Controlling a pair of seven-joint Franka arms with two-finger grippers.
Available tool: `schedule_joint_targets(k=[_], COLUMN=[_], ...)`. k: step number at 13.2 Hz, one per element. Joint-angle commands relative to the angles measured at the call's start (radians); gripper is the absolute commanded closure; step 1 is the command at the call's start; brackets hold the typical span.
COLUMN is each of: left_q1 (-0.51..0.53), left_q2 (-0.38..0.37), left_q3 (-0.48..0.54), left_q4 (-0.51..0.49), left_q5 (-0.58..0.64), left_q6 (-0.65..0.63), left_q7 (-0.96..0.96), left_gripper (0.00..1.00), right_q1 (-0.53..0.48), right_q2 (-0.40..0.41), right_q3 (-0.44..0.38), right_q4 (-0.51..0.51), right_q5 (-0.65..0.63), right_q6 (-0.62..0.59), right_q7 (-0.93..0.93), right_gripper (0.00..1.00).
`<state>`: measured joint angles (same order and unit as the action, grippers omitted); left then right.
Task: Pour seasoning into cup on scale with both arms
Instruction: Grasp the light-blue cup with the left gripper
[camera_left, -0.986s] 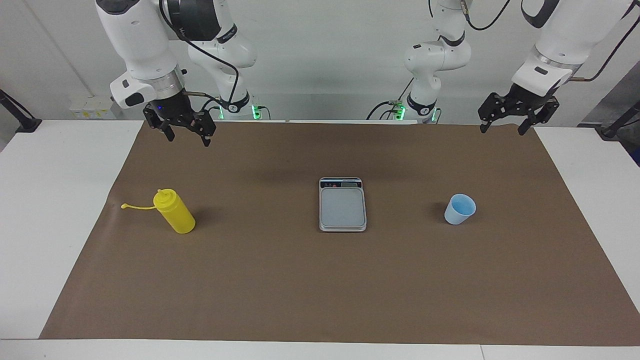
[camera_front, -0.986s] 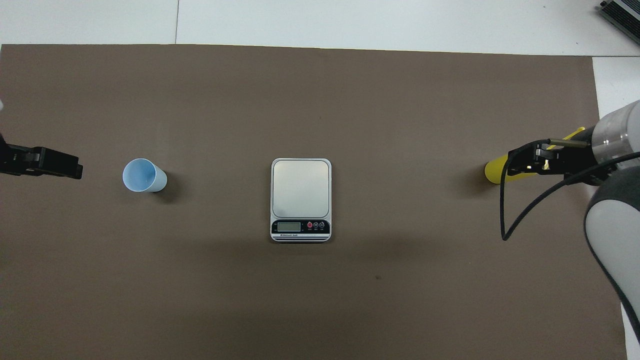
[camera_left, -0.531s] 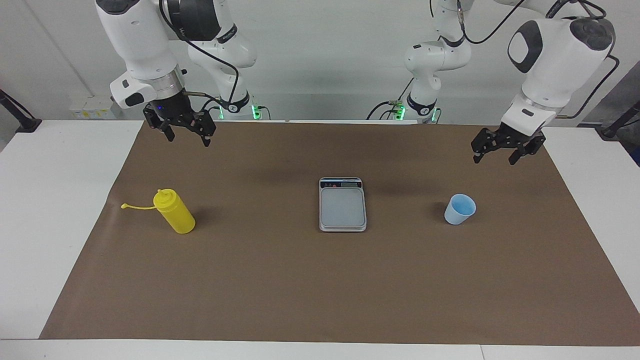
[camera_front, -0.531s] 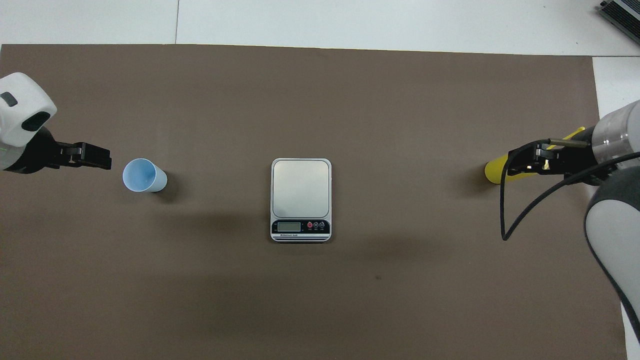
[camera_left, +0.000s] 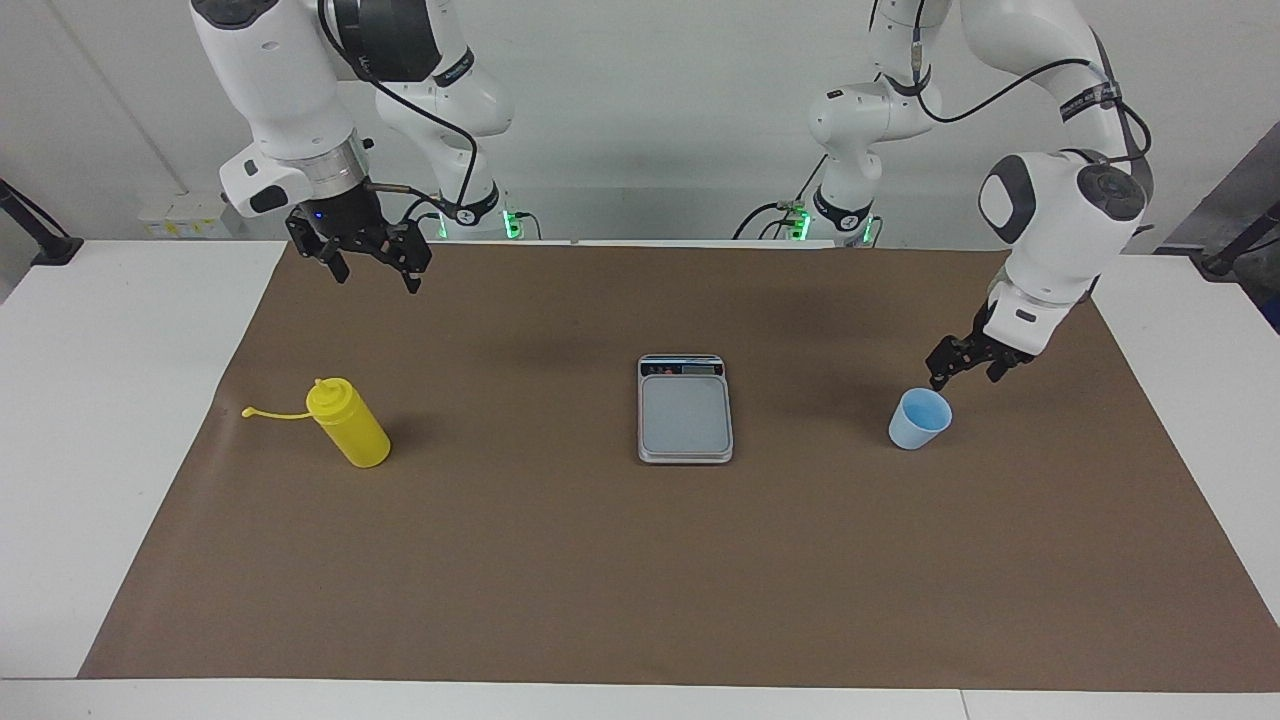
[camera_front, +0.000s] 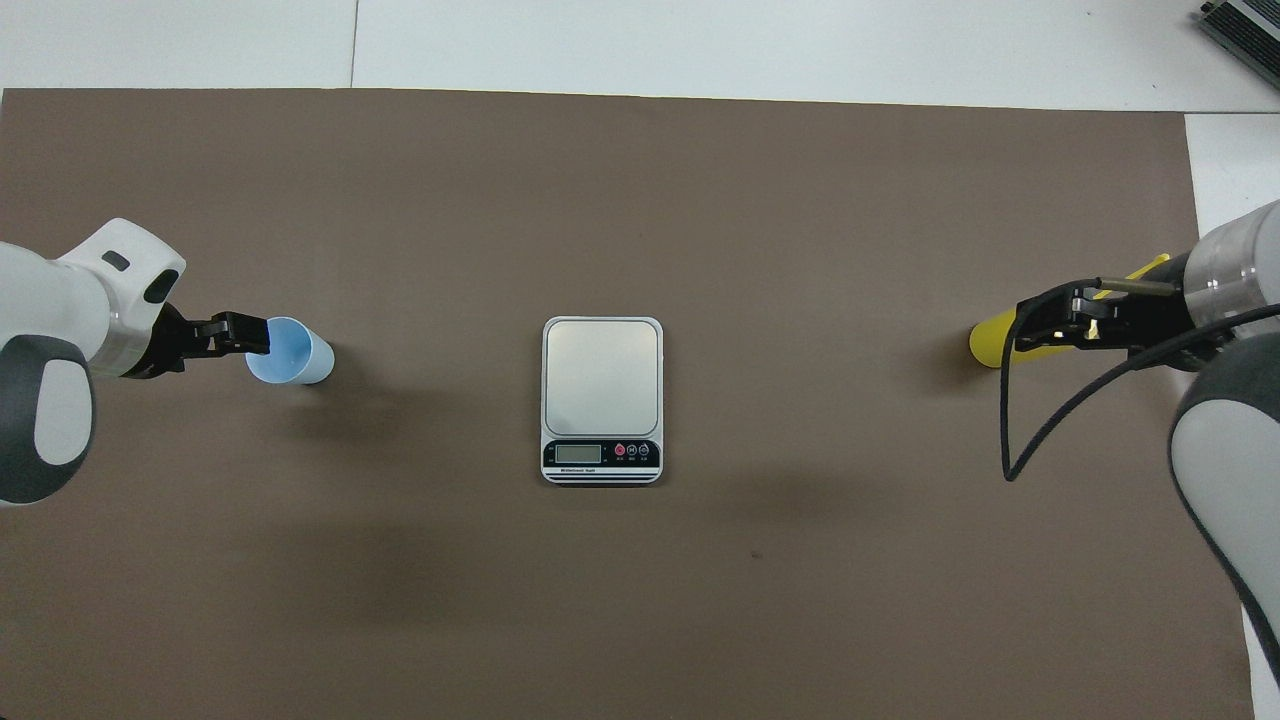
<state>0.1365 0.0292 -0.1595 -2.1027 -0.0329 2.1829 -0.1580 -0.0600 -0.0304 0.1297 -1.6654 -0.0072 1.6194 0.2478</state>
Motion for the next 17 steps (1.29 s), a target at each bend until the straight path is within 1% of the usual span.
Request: schedule_joint_targets(k=[1,2,4,6,8,9,10,11,12,13,14,16,17], left_q1=[0.011,0.012,0.011,0.014,0.012,0.012,0.011,0.011,0.011,0.011,0.012,0.011,0.012], left_q2=[0.012,0.018,0.066,0.072,0.075,0.078,0.087,0.093,0.095,0.095,0.097,0.101,0.11], left_q3=[-0.008,-0.008,-0.008,-0.006,-0.006,-0.006,-0.006,-0.006,-0.005,-0.005,-0.005,-0.005,-0.005], left_q4=[-0.046,-0.046,-0.049,-0.072,-0.073,-0.073,-0.074,-0.074,-0.074,-0.074,-0.074,-0.054,-0.013], left_q5=[-0.034,-0.051,-0.062,-0.062,-0.062,-0.062,-0.062,-0.062,-0.062,-0.062,-0.062,-0.061,-0.058], left_q6=[0.084,0.09,0.132,0.144,0.149,0.153,0.164,0.17,0.173,0.169,0.167,0.147,0.106], left_q7=[-0.023,-0.021,-0.029,-0.026,-0.028,-0.032,-0.032,-0.032,-0.026,-0.015,-0.014,-0.015,-0.015], left_gripper=[0.0,0.0,0.0,0.0,0.0,0.03,0.19,0.42,0.7,0.96,1.0,1.0,1.0], right_q1=[-0.012,-0.014,-0.014,-0.014,-0.014,-0.014,-0.014,-0.014,-0.014,-0.014,-0.014,-0.012,-0.014], right_q2=[-0.022,-0.022,-0.022,-0.022,-0.022,-0.022,-0.022,-0.02,-0.022,-0.022,-0.022,-0.022,-0.022], right_q3=[0.002,0.002,0.002,0.002,0.002,0.002,0.002,0.002,0.002,0.002,0.002,0.002,0.002], right_q4=[-0.022,-0.022,-0.022,-0.022,-0.022,-0.022,-0.022,-0.022,-0.022,-0.022,-0.022,-0.022,-0.022], right_q5=[0.021,0.021,0.021,0.021,0.021,0.021,0.021,0.021,0.021,0.021,0.021,0.021,0.021], right_q6=[0.002,0.002,0.002,0.002,0.002,0.002,0.002,0.002,0.002,0.002,0.002,0.002,0.002], right_q7=[-0.021,-0.021,-0.021,-0.021,-0.021,-0.021,-0.021,-0.021,-0.021,-0.021,-0.021,-0.021,-0.021], right_gripper=[0.0,0.0,0.0,0.0,0.0,0.0,0.0,0.0,0.0,0.0,0.0,0.0,0.0])
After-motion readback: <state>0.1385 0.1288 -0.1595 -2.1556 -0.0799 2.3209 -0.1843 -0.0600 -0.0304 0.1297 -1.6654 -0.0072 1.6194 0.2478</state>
